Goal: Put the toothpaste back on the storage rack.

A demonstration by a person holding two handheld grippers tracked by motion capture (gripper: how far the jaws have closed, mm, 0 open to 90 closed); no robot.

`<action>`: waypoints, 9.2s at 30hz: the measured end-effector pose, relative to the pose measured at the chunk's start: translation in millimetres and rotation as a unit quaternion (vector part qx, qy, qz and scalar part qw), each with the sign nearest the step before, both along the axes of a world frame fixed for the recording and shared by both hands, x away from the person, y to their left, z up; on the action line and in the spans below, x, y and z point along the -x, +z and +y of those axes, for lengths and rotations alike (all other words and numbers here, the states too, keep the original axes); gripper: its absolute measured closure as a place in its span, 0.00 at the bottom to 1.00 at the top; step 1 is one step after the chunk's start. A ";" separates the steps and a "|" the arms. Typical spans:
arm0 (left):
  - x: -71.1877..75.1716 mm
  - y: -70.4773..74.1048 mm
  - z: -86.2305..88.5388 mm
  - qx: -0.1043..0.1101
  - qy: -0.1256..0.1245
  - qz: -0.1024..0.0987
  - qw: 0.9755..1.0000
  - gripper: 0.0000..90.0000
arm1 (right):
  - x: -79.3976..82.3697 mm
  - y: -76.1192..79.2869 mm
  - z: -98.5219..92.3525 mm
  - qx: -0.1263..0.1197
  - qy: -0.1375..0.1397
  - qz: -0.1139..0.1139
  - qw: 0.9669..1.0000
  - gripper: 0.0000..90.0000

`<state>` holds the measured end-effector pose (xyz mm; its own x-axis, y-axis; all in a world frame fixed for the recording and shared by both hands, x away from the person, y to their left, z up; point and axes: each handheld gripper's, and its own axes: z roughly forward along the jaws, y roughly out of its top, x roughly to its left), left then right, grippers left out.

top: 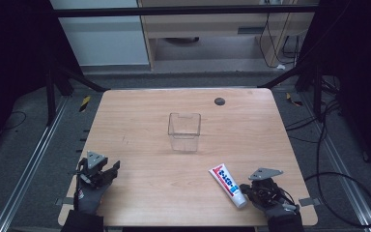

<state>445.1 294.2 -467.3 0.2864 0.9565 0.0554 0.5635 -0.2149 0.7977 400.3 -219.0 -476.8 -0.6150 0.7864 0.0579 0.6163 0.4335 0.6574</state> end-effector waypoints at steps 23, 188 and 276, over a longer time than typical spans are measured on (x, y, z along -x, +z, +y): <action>-2.4 -2.1 -0.4 -0.007 -0.003 0.003 1.000 0.51 | -22.3 43.7 10.7 -0.016 -0.037 -0.016 0.999 0.50; -5.1 -5.0 -0.5 -0.011 -0.005 0.013 1.000 0.51 | -73.1 106.7 74.8 -0.159 -0.082 -0.149 0.973 0.82; -5.2 -4.9 0.1 -0.006 -0.008 0.013 1.000 0.51 | -166.8 60.2 184.1 -0.242 -0.179 -0.199 0.932 0.81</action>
